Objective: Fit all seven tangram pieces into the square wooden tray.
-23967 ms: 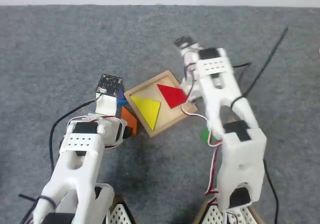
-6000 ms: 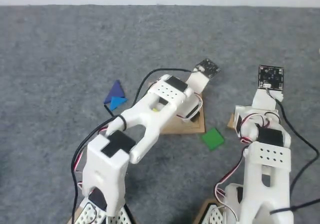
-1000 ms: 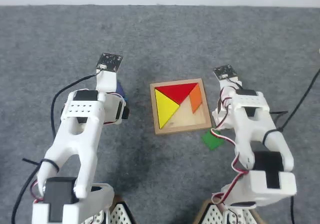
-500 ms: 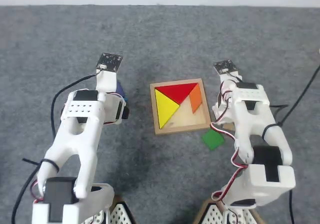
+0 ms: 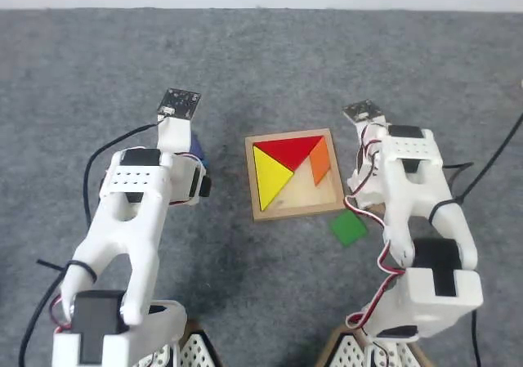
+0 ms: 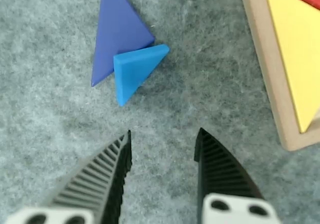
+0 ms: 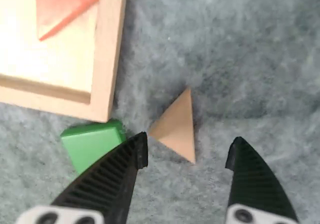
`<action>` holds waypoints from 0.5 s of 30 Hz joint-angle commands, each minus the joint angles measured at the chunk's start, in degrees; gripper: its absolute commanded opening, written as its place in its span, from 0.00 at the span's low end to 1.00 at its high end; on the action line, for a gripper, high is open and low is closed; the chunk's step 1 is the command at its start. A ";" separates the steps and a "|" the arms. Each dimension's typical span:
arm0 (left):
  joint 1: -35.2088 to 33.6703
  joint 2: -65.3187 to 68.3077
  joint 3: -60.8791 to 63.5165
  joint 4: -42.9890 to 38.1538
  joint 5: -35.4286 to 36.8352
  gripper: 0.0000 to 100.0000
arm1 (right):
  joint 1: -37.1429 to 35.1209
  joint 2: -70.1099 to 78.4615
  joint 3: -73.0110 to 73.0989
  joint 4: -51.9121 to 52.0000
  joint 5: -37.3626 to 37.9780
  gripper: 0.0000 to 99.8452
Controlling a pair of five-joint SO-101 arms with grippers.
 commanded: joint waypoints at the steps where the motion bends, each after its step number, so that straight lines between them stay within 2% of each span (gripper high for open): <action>1: -0.26 -2.73 -0.40 -1.05 -0.70 0.20 | -1.63 -0.57 1.14 -4.09 0.62 0.26; 10: -0.35 -2.90 -0.40 -0.97 -0.70 0.20 | -1.63 0.22 1.58 -5.32 0.53 0.26; 15: -0.35 -2.99 -0.40 -0.97 -0.70 0.20 | -1.27 4.53 0.26 -4.88 0.53 0.17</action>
